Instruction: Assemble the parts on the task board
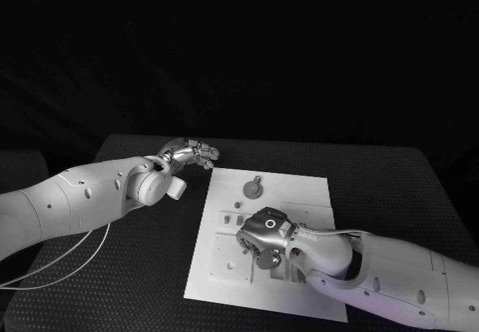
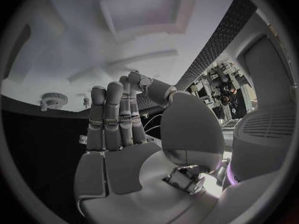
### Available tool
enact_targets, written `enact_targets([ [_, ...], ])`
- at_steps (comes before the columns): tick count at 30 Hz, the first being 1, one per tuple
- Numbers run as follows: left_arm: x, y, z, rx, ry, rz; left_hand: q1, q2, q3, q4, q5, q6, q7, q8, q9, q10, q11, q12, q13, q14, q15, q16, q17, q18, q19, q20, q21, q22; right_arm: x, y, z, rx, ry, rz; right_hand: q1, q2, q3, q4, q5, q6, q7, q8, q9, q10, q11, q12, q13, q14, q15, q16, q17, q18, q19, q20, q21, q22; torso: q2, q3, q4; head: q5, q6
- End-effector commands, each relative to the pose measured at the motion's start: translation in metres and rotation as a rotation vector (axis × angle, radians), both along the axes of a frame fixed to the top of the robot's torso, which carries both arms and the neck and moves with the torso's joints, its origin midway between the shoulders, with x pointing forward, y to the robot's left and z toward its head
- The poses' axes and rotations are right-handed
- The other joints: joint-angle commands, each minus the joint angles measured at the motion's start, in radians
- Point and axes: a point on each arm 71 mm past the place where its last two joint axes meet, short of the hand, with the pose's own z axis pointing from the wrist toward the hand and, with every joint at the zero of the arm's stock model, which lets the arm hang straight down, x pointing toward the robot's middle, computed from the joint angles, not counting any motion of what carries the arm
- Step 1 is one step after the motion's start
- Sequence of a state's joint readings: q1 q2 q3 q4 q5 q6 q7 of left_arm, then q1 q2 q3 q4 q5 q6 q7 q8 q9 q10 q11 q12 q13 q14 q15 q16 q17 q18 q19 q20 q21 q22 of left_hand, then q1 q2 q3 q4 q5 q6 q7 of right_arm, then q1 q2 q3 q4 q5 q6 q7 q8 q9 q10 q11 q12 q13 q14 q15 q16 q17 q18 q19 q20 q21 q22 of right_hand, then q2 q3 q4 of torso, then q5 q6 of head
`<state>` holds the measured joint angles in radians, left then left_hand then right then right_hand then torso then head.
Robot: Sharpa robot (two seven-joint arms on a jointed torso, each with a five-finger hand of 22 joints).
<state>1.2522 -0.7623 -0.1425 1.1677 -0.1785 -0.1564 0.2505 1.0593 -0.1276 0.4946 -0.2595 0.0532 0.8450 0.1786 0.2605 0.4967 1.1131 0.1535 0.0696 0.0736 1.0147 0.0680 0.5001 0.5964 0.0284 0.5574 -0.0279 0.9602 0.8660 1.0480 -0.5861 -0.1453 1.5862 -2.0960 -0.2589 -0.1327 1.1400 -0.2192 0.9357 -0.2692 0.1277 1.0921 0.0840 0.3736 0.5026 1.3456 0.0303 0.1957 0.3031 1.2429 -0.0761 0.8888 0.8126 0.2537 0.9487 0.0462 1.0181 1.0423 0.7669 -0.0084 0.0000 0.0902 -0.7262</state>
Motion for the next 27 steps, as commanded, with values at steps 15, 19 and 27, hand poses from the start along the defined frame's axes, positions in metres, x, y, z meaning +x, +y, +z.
enact_targets([
  [15, -0.0004, -0.0019, 0.0009, -0.012, 0.0, -0.015, -0.003, 0.01, -0.006, 0.002, -0.001, -0.004, 0.005, 0.006, -0.001, 0.0, 0.005, 0.0, -0.001, 0.007, 0.003, -0.007, 0.002, 0.014, 0.01, 0.0, -0.005, -0.001, -0.0012, 0.0028, -0.0006, -0.013, -0.009, 0.002, 0.0, -0.007, 0.006, -0.002, -0.007, 0.006, -0.002, 0.006, 0.001, 0.007, -0.001, -0.005, 0.002, 0.009, -0.001, -0.004, 0.002, 0.008, 0.006, 0.001, 0.005, -0.001, 0.0, -0.0005, -0.0001, 0.002, -0.001],
  [19, -0.0004, -0.0016, 0.0008, -0.012, 0.0, -0.014, -0.003, 0.01, -0.006, 0.002, -0.001, -0.004, 0.005, 0.006, -0.002, 0.0, 0.005, 0.001, -0.001, 0.008, 0.003, -0.007, 0.003, 0.014, 0.01, 0.0, -0.005, -0.001, -0.0015, 0.003, 0.0002, -0.007, -0.015, 0.001, 0.0, -0.007, 0.007, -0.002, -0.007, 0.006, -0.002, 0.006, 0.002, 0.007, -0.001, -0.005, 0.002, 0.009, -0.001, -0.004, 0.002, 0.008, 0.007, 0.001, 0.006, -0.001, 0.0, -0.0006, 0.0001, 0.001, -0.001],
  [27, -0.0004, -0.0017, 0.0007, -0.013, 0.002, -0.017, -0.003, 0.01, -0.006, 0.002, -0.001, -0.004, 0.005, 0.006, -0.002, 0.0, 0.005, 0.0, -0.001, 0.008, 0.003, -0.008, 0.003, 0.014, 0.01, 0.0, -0.006, -0.001, -0.0016, 0.0027, 0.001, -0.004, -0.023, -0.003, 0.0, -0.007, 0.008, -0.003, -0.009, 0.007, -0.002, 0.005, 0.002, 0.008, -0.001, -0.005, 0.003, 0.01, -0.001, -0.005, 0.002, 0.008, 0.007, 0.0, 0.006, -0.001, 0.0, 0.0001, -0.0002, 0.001, -0.001],
])
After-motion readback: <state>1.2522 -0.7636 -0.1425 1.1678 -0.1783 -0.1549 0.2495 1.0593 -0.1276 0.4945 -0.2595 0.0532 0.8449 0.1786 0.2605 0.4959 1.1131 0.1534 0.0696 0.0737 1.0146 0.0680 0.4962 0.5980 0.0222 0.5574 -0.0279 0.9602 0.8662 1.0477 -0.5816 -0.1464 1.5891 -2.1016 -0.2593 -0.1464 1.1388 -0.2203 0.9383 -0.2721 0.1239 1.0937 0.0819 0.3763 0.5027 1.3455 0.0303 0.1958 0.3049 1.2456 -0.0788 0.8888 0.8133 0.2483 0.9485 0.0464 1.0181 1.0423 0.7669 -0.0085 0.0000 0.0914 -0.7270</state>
